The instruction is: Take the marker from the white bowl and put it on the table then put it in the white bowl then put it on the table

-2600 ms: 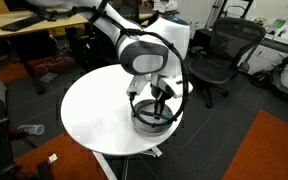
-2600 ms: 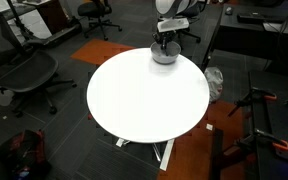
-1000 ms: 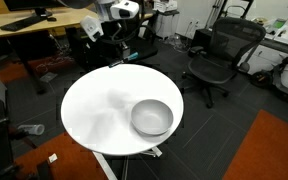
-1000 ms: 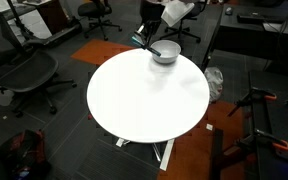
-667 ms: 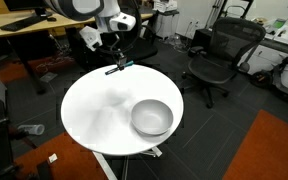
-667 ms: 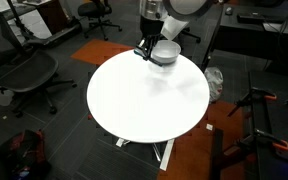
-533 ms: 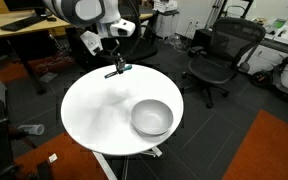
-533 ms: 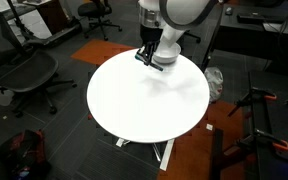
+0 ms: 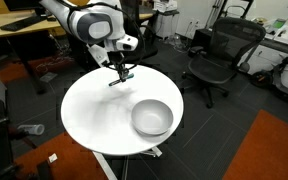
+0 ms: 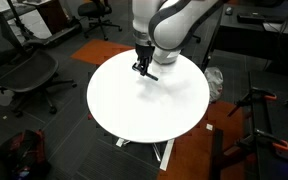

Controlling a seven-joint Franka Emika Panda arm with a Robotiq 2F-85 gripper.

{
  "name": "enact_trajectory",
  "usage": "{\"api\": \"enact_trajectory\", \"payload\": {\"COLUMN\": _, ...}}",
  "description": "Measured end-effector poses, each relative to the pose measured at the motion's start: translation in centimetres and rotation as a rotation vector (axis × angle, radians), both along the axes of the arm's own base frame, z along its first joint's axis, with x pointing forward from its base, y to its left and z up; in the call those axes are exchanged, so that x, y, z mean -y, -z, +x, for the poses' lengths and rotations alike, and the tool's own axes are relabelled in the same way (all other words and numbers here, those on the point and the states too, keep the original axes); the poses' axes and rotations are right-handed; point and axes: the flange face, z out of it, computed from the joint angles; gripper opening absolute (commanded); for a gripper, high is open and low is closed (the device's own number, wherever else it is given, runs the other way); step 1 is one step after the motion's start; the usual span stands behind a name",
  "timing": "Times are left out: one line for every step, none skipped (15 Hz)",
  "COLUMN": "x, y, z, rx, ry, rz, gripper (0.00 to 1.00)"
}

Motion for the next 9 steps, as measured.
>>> {"api": "enact_trajectory", "payload": {"x": 0.0, "y": 0.5, "z": 0.3, "rx": -0.002, "ry": 0.0, "rz": -0.001, "gripper": 0.05}}
{"api": "enact_trajectory", "payload": {"x": 0.1, "y": 1.0, "z": 0.6, "rx": -0.003, "ry": 0.0, "rz": -0.003, "gripper": 0.06}}
{"api": "enact_trajectory", "payload": {"x": 0.1, "y": 1.4, "z": 0.9, "rx": -0.004, "ry": 0.0, "rz": -0.004, "gripper": 0.44}}
{"api": "enact_trajectory", "payload": {"x": 0.2, "y": 1.7, "z": 1.2, "rx": -0.003, "ry": 0.001, "rz": -0.005, "gripper": 0.45}}
{"api": "enact_trajectory", "payload": {"x": 0.2, "y": 2.0, "z": 1.4, "rx": -0.002, "ry": 0.001, "rz": -0.007, "gripper": 0.5}}
{"api": "enact_trajectory", "payload": {"x": 0.3, "y": 2.1, "z": 1.6, "rx": 0.0, "ry": 0.002, "rz": -0.007, "gripper": 0.58}}
{"api": "enact_trajectory", "payload": {"x": 0.3, "y": 2.2, "z": 1.8, "rx": 0.002, "ry": 0.002, "rz": -0.008, "gripper": 0.65}}
{"api": "enact_trajectory", "payload": {"x": 0.4, "y": 2.1, "z": 2.0, "rx": 0.005, "ry": 0.002, "rz": -0.008, "gripper": 0.73}}
{"api": "enact_trajectory", "payload": {"x": 0.4, "y": 2.0, "z": 2.1, "rx": 0.008, "ry": 0.003, "rz": -0.008, "gripper": 0.8}}
